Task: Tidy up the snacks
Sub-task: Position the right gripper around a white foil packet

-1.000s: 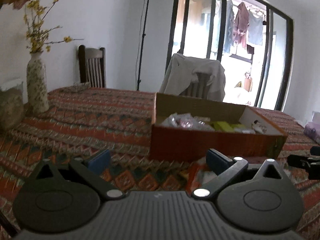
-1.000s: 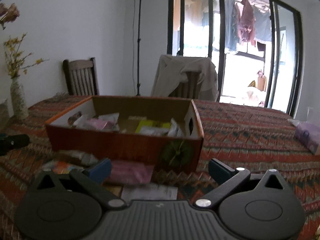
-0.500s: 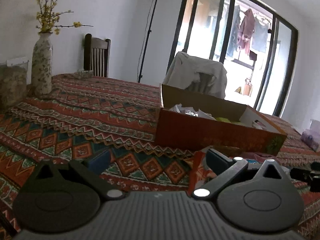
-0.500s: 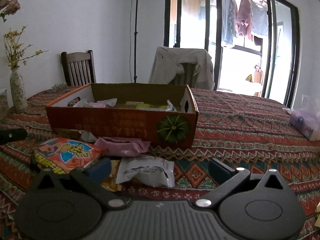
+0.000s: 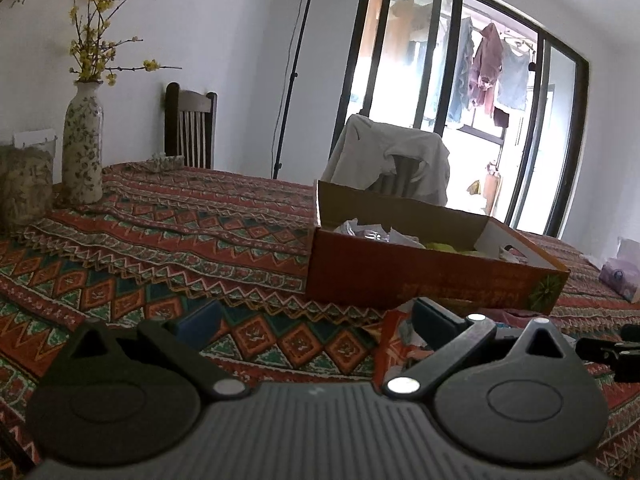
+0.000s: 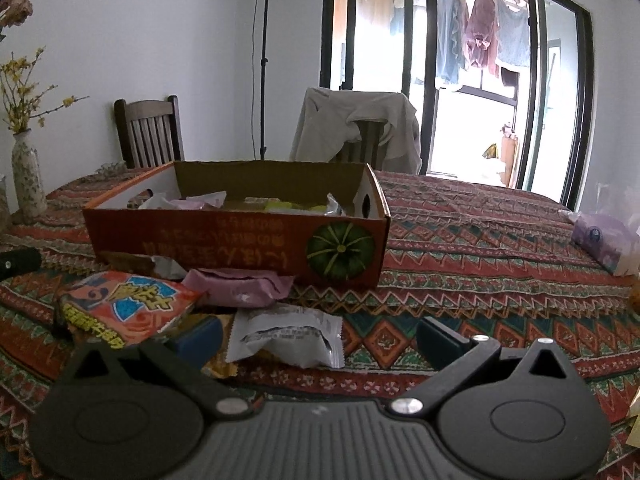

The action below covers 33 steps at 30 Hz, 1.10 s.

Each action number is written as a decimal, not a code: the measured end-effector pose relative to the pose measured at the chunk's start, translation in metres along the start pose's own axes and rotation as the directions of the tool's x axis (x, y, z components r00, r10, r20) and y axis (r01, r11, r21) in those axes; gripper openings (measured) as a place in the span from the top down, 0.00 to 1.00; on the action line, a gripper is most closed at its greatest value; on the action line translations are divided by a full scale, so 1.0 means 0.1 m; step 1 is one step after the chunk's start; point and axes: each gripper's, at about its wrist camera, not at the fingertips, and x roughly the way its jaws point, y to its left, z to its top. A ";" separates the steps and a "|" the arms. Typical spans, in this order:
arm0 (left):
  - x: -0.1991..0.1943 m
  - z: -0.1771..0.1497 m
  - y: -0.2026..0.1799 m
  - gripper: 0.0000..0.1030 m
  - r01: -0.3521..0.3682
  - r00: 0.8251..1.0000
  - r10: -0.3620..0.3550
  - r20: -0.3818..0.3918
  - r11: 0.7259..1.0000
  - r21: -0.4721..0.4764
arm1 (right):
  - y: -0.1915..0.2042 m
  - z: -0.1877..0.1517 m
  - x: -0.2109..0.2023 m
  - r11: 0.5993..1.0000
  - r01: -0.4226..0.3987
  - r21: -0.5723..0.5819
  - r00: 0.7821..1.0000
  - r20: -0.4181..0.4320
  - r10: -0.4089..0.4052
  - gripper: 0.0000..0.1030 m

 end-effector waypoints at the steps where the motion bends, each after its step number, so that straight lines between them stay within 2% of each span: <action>1: -0.01 0.00 0.00 0.00 -0.001 1.000 0.001 0.003 1.000 0.000 | -0.01 0.00 0.00 1.000 0.000 0.001 1.000 0.000 0.000 0.00; 10: 0.01 0.00 0.02 0.00 0.000 1.000 0.000 -0.008 1.000 -0.007 | 0.05 0.04 0.06 1.000 -0.006 -0.009 1.000 -0.023 0.006 0.00; 18: 0.02 0.00 0.02 0.00 -0.001 1.000 0.001 -0.018 1.000 -0.014 | 0.09 0.14 0.46 1.000 -0.005 -0.001 0.993 -0.121 0.005 0.00; 20: 0.02 0.00 0.03 0.00 -0.003 1.000 0.002 -0.019 1.000 -0.016 | 0.08 0.14 0.55 1.000 -0.008 0.015 0.990 -0.143 0.010 0.04; 23: 0.03 0.00 0.03 0.00 -0.002 1.000 0.001 -0.021 1.000 -0.020 | 0.03 0.10 0.61 0.997 -0.051 0.064 0.985 -0.159 0.061 0.13; 25: 0.04 0.01 0.04 0.00 -0.001 1.000 0.001 -0.029 1.000 -0.022 | 0.01 0.09 0.58 0.993 -0.081 0.085 0.983 -0.155 0.093 0.27; 26: 0.05 0.01 0.04 0.00 -0.001 0.999 0.000 -0.033 1.000 -0.022 | 0.00 0.08 0.57 0.992 -0.090 0.093 0.983 -0.153 0.103 0.30; 32: 0.06 0.00 0.04 0.00 -0.006 0.999 0.005 -0.040 1.000 -0.026 | -0.05 0.07 0.42 0.992 -0.076 0.095 0.992 -0.095 0.085 0.56; 33: 0.06 0.01 0.04 0.00 -0.007 0.999 0.006 -0.043 1.000 -0.026 | -0.07 0.07 0.39 0.993 -0.069 0.094 0.994 -0.083 0.077 0.56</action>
